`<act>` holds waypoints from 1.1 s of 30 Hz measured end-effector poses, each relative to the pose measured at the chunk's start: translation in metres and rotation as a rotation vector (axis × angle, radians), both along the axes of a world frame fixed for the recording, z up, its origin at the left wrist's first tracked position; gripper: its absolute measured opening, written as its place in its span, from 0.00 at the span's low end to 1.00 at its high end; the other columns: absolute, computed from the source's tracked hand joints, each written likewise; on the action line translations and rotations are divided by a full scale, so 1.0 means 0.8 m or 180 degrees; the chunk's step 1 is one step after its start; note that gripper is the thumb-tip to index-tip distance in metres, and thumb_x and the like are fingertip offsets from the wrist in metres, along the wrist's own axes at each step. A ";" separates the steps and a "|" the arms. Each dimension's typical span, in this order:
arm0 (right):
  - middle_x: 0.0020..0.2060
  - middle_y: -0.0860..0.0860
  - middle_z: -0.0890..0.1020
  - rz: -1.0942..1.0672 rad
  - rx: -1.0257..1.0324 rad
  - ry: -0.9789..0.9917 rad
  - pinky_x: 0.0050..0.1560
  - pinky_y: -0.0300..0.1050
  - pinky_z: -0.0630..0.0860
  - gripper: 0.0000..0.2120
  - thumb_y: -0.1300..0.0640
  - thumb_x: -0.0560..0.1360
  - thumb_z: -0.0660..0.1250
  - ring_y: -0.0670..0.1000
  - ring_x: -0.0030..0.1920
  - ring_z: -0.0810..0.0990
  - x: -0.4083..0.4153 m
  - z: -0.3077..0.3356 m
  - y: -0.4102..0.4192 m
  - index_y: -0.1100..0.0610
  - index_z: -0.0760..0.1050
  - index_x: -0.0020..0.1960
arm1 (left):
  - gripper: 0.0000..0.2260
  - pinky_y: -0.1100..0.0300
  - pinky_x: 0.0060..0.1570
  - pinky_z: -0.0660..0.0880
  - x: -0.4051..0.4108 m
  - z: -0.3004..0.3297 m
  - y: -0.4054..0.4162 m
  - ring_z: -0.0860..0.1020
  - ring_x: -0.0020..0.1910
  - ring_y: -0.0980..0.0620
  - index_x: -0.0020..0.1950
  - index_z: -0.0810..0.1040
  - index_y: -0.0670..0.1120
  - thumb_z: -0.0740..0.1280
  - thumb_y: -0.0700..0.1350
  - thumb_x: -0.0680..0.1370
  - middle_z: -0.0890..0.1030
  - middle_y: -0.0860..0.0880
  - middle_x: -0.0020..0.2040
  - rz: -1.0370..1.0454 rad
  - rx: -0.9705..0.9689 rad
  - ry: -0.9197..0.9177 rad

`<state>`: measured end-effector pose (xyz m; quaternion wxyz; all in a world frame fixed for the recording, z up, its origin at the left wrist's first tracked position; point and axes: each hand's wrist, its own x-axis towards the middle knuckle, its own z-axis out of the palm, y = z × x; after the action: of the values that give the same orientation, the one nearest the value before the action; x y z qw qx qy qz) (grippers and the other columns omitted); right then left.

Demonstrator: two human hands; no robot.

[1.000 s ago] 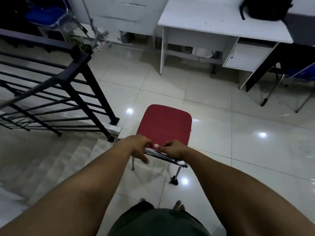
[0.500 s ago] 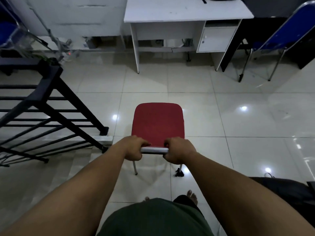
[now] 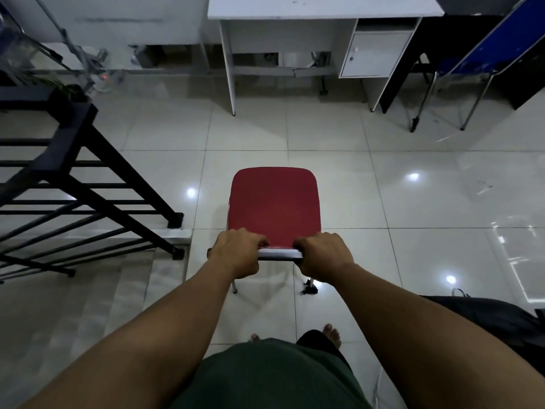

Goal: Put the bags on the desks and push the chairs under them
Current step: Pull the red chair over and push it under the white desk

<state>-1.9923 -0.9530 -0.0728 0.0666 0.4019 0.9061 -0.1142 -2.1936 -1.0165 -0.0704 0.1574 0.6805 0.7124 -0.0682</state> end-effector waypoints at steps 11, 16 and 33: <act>0.38 0.47 0.81 -0.0017 0.0258 0.0147 0.34 0.43 0.66 0.09 0.44 0.73 0.65 0.54 0.34 0.77 -0.006 -0.009 0.025 0.48 0.77 0.47 | 0.23 0.56 0.47 0.76 -0.003 -0.005 0.030 0.81 0.48 0.49 0.64 0.76 0.62 0.69 0.47 0.70 0.83 0.53 0.51 -0.0032 0.0050 0.0081; 0.33 0.47 0.81 0.0007 0.0496 0.0192 0.30 0.42 0.66 0.07 0.45 0.70 0.67 0.55 0.29 0.77 -0.008 -0.017 0.040 0.49 0.77 0.42 | 0.23 0.55 0.48 0.77 -0.011 -0.007 0.046 0.80 0.48 0.50 0.65 0.74 0.63 0.67 0.48 0.72 0.83 0.54 0.51 -0.0111 0.0079 0.0085; 0.30 0.48 0.79 -0.0173 0.0860 0.0211 0.29 0.40 0.63 0.10 0.43 0.66 0.68 0.57 0.28 0.77 -0.039 -0.029 0.088 0.50 0.78 0.40 | 0.21 0.55 0.44 0.78 -0.048 -0.005 0.105 0.80 0.42 0.49 0.61 0.77 0.63 0.66 0.47 0.70 0.83 0.53 0.45 -0.0392 0.0128 0.0138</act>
<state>-2.0235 -0.8827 -0.0963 -0.0212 0.4276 0.9037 -0.0061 -2.2317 -0.9328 -0.0744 0.1237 0.7244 0.6737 -0.0781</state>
